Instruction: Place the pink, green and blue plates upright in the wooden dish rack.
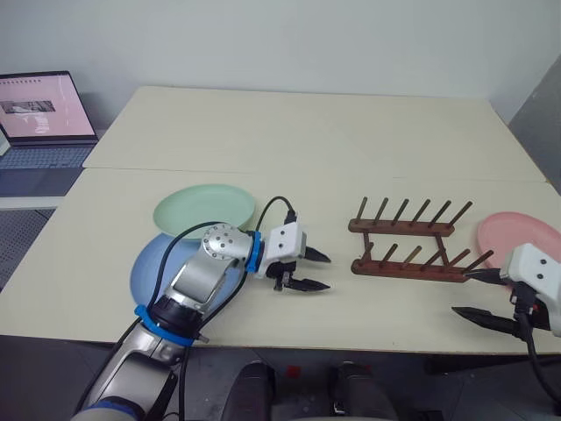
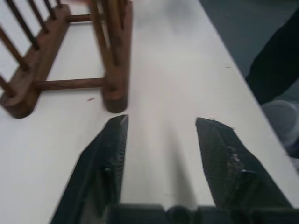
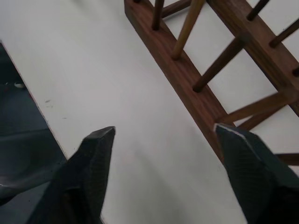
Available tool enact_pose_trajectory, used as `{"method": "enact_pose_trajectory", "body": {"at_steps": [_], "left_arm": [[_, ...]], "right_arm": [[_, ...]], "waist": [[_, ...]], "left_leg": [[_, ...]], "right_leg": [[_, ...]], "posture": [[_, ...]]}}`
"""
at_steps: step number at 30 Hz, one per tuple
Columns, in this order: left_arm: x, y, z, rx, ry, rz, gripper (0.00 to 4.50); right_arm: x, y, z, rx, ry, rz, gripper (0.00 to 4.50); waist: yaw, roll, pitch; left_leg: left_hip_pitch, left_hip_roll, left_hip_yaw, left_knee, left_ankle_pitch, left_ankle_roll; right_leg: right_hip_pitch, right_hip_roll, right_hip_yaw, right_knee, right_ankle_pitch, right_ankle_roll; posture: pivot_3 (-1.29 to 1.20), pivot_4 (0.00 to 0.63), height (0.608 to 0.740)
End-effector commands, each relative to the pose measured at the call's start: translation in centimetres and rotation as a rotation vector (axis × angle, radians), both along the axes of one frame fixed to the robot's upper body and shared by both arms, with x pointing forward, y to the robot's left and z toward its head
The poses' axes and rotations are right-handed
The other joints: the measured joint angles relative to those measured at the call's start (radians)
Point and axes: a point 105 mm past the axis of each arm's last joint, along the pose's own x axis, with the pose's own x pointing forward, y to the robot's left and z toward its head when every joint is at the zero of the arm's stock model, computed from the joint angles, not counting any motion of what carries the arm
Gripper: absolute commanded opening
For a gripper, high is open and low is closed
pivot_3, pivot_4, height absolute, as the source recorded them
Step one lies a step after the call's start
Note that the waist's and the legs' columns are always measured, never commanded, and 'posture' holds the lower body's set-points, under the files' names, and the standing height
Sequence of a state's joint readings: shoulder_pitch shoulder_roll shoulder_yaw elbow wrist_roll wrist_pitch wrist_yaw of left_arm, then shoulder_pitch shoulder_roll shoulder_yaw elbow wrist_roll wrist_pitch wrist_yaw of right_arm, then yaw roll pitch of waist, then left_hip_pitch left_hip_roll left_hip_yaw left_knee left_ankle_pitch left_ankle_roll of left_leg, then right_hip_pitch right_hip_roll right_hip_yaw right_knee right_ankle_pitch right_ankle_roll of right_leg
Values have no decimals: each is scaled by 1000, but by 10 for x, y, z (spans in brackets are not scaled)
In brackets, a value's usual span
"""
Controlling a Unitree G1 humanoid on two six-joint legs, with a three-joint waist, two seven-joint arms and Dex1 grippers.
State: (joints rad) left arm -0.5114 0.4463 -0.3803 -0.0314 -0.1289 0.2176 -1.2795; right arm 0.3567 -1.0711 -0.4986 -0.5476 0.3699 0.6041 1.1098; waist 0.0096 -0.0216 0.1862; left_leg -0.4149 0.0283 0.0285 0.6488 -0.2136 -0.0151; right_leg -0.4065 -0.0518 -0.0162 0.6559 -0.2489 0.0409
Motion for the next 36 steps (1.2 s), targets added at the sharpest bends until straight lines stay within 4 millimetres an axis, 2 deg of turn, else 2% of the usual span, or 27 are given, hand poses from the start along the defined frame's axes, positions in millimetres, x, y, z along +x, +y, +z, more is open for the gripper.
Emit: {"method": "enact_pose_trajectory", "body": {"at_steps": [1,5,6,7,10,14,19,25,28,36], "left_arm": [[-10,-22,-9,-3,-12,-24,1194],[1,-43,-23,-11,-36,61,10],[4,-46,-26,-11,-46,79,0],[8,-51,-29,-14,-60,103,0],[23,-62,-34,-28,-79,183,0],[41,-76,-31,-60,-131,269,0],[51,-80,-26,-82,-168,315,0],[66,-77,-21,-93,-216,383,0],[73,-75,-19,-95,-228,407,0],[75,-75,-18,-103,-233,405,0]], "right_arm": [[7,-3,-12,-97,7,51,2045],[23,-4,-26,-142,-8,53,612],[27,-4,-29,-149,-14,51,145],[31,-4,-32,-154,-22,43,66],[43,-4,-40,-164,-45,29,66],[66,-7,-48,-183,-103,-17,66],[82,-4,-46,-170,-161,-40,66],[104,-6,-36,-169,-258,-96,66],[109,-7,-34,-165,-272,-108,66],[111,-5,-34,-163,-279,-110,66]], "waist": [[-1,0,0],[0,0,0],[-1,0,0],[-2,0,0],[-3,-1,0],[-4,-1,0],[-8,-1,0],[-10,-1,0],[-10,-1,0],[-10,-1,0]], "left_leg": [[0,0,0,0,0,0],[0,-1,0,1,0,0],[0,-1,0,1,0,0],[0,-2,0,2,0,0],[0,-2,0,3,0,0],[0,-2,0,3,0,0],[0,-1,1,5,0,0],[-1,0,1,10,0,0],[-1,0,1,12,0,0],[-2,0,2,12,-1,2]], "right_leg": [[0,0,0,0,0,0],[0,0,0,0,1,1],[0,0,0,0,1,2],[0,0,1,1,1,2],[0,3,0,1,2,2],[0,3,0,2,3,3],[0,4,2,2,5,3],[0,6,2,3,7,2],[0,6,3,3,8,2],[-1,6,3,3,9,3]], "posture": [[0,150,733],[0,150,733],[0,150,733],[0,150,733],[0,150,733],[0,150,733],[0,150,733],[0,150,733],[0,150,733],[0,150,733]]}}
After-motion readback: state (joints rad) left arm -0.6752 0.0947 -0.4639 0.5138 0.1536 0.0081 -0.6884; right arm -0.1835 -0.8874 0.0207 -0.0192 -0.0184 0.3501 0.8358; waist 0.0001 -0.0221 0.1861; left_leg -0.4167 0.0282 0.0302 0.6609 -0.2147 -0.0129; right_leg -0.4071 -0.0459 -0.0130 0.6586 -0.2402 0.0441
